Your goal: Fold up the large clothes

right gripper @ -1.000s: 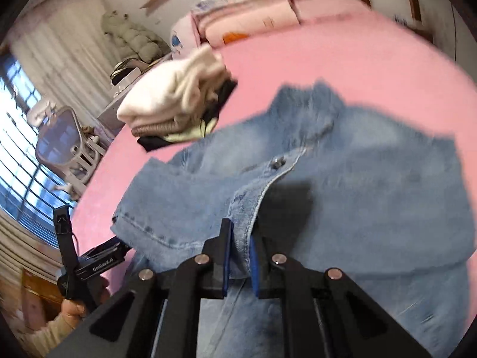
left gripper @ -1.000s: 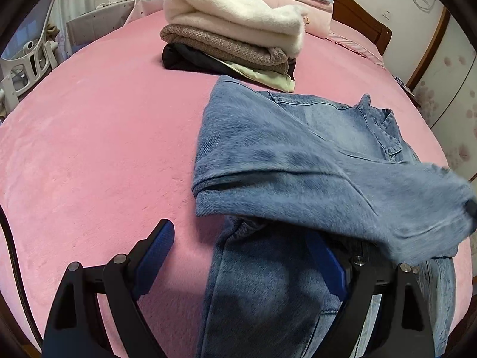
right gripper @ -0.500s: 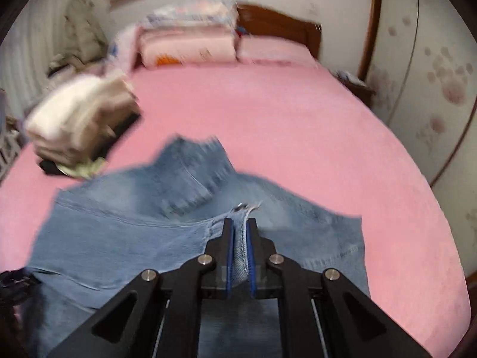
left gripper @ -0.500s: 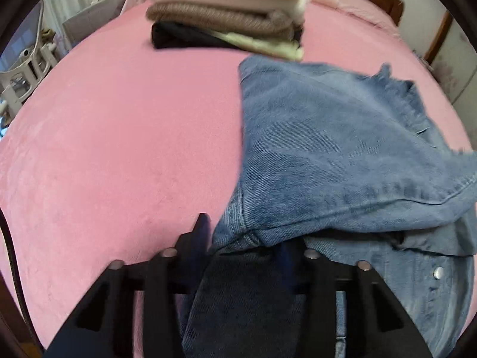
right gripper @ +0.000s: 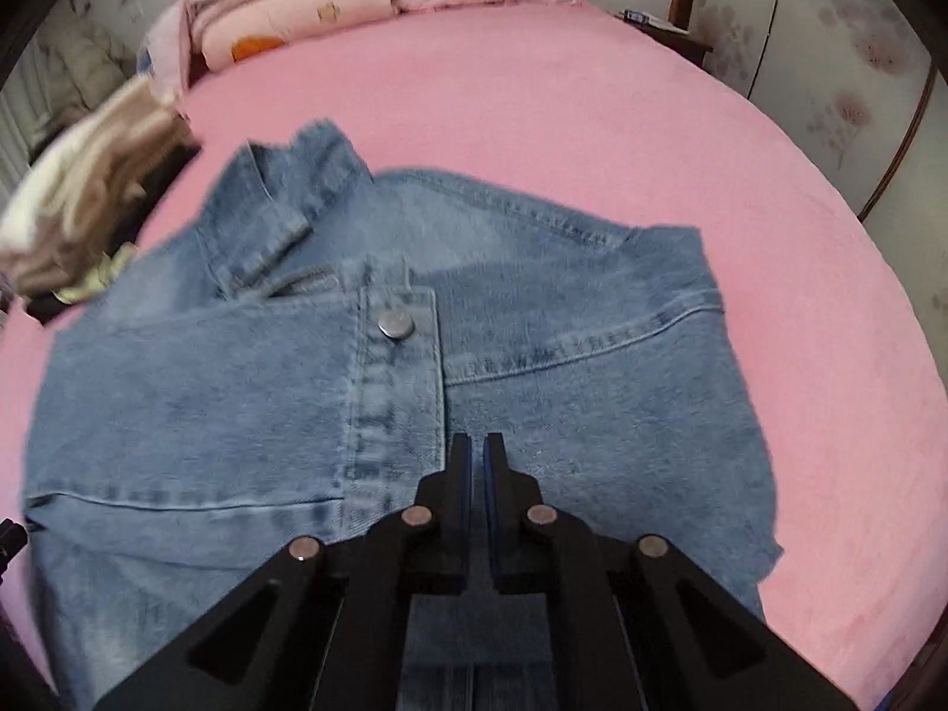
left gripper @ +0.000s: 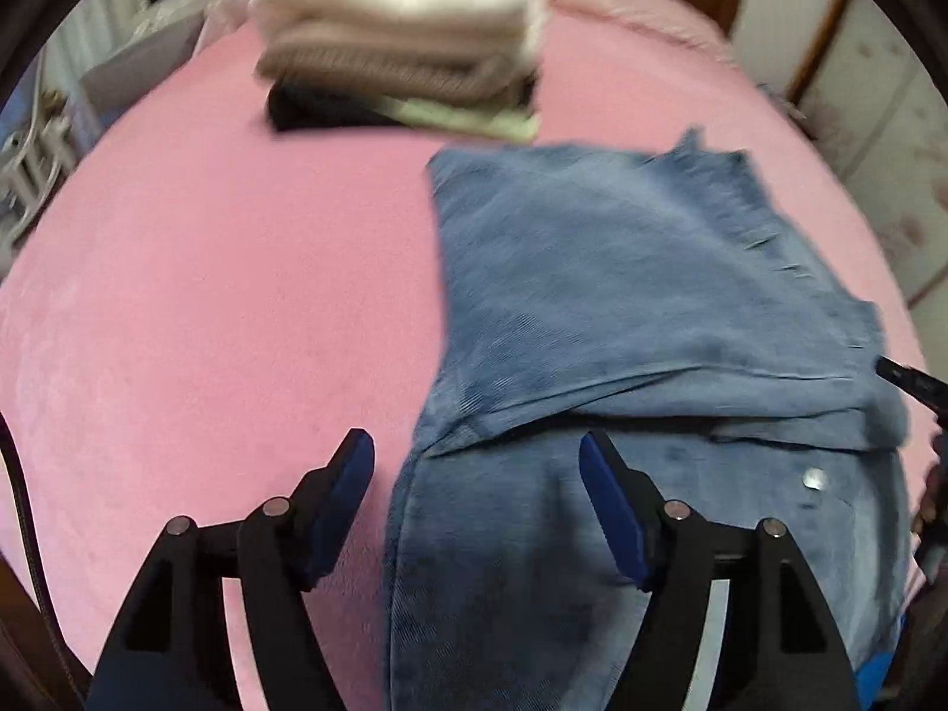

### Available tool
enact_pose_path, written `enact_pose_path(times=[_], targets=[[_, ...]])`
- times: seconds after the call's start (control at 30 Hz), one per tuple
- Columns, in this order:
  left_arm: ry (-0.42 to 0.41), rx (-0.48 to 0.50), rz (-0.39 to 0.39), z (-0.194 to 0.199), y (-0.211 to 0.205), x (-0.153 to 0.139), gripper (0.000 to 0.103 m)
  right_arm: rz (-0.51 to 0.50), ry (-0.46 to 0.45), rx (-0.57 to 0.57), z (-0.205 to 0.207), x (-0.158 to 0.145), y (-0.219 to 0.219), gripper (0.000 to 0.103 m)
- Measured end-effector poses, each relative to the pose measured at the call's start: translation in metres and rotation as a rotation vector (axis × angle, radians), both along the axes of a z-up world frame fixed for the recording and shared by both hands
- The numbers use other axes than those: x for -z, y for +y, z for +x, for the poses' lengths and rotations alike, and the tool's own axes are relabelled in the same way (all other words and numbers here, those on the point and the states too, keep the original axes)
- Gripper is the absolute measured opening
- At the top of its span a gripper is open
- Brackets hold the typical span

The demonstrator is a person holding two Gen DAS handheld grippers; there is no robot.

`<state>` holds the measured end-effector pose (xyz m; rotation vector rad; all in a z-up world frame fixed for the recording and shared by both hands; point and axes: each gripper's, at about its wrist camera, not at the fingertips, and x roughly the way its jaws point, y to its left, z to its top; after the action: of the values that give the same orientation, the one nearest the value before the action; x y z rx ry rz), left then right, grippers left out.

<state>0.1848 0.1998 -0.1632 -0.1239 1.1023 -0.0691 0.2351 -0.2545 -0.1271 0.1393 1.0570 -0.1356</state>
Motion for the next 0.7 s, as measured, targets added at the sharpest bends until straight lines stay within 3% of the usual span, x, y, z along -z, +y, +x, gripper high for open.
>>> enact_pose_path(times=[0.13, 0.27, 0.5, 0.7], targets=[[-0.127, 0.031, 0.026, 0.008, -0.013, -0.037, 0.079, 0.036, -0.064, -0.082, 0.003, -0.024, 0.031, 0.004], [-0.195, 0.038, 0.008, 0.039, -0.037, -0.044, 0.079, 0.091, -0.103, -0.180, 0.016, -0.033, 0.085, 0.004], [-0.150, 0.038, -0.013, 0.113, -0.075, 0.004, 0.079, 0.114, -0.099, -0.314, 0.057, -0.002, 0.173, 0.004], [-0.049, -0.003, 0.068, 0.156, -0.073, 0.059, 0.079, 0.049, -0.011, -0.267, 0.094, 0.044, 0.159, 0.004]])
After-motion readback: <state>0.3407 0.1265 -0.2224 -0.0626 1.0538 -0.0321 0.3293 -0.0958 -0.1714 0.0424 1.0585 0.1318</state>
